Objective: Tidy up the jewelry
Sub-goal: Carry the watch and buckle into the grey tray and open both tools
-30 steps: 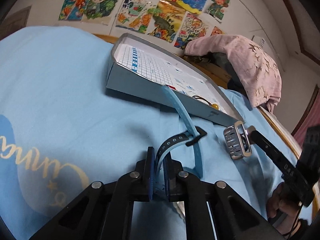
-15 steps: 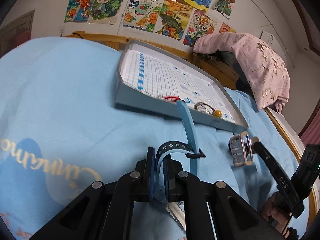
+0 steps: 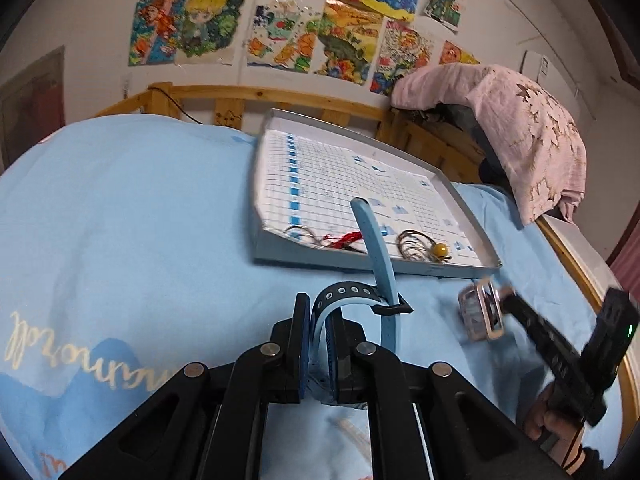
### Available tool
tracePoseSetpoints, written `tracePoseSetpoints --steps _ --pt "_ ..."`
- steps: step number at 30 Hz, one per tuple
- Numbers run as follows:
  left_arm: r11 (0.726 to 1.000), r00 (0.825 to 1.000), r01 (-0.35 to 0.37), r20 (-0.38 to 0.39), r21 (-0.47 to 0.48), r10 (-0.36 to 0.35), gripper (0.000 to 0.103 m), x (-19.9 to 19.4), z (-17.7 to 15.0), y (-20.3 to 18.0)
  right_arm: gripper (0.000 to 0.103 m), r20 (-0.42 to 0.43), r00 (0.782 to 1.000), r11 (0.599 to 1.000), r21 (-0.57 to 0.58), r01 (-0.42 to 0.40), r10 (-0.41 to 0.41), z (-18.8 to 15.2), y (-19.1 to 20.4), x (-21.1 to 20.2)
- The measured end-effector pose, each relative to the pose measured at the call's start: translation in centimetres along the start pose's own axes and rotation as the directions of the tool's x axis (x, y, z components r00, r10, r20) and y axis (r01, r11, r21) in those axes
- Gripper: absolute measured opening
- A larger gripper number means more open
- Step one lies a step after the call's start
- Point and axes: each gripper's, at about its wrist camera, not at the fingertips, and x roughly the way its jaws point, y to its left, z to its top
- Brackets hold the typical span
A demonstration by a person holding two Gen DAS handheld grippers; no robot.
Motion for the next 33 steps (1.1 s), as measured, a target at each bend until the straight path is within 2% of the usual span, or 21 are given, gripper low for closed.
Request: tracePoseSetpoints --steps 4,7,10,13,19,26,29,31,32,33 --pt "1.000 1.000 0.001 0.031 0.023 -0.002 0.008 1.3 2.5 -1.4 0.004 0.003 1.000 0.999 0.037 0.007 -0.007 3.5 -0.8 0.8" --pt "1.000 0.998 0.013 0.065 0.002 -0.013 0.008 2.3 4.3 -1.9 0.004 0.030 0.998 0.999 0.019 0.050 -0.051 5.9 -1.3 2.1" --pt "0.999 0.997 0.025 0.080 -0.023 -0.023 0.008 4.2 5.6 -2.2 0.004 0.009 0.998 0.997 0.046 0.069 -0.070 7.2 -2.0 4.4" --pt "0.999 0.997 0.007 0.072 -0.044 -0.003 0.008 6.2 6.3 -2.2 0.004 -0.013 0.997 0.993 0.090 0.073 -0.072 7.3 -2.7 6.3" --pt "0.998 0.999 -0.016 0.048 -0.064 0.019 0.008 8.4 5.7 -2.2 0.004 -0.039 0.995 0.991 0.094 0.100 -0.097 6.1 -3.0 8.2" --pt "0.996 0.997 -0.047 0.062 -0.074 0.052 0.012 8.1 4.6 -1.6 0.004 -0.047 0.995 0.990 0.110 0.090 -0.086 5.5 -3.4 8.5" --pt "0.995 0.997 -0.047 0.060 -0.093 0.052 0.032 7.7 4.2 -1.1 0.005 -0.052 0.994 0.991 0.097 0.096 -0.091 5.4 -3.2 8.5" --pt "0.993 0.995 -0.032 0.093 -0.110 0.043 0.075 7.1 4.0 -0.6 0.008 -0.055 0.994 0.991 0.092 0.100 -0.095 5.3 -3.2 8.4" --pt "0.992 0.991 -0.029 0.126 -0.119 0.045 0.081 6.4 3.8 -0.5 0.011 -0.054 0.993 0.990 0.091 0.105 -0.101 5.3 -3.2 8.3" --pt "0.991 0.987 -0.033 0.153 -0.127 0.053 0.085 6.0 3.7 -0.4 0.018 -0.051 0.993 0.990 0.090 0.110 -0.106 5.2 -3.1 8.0"
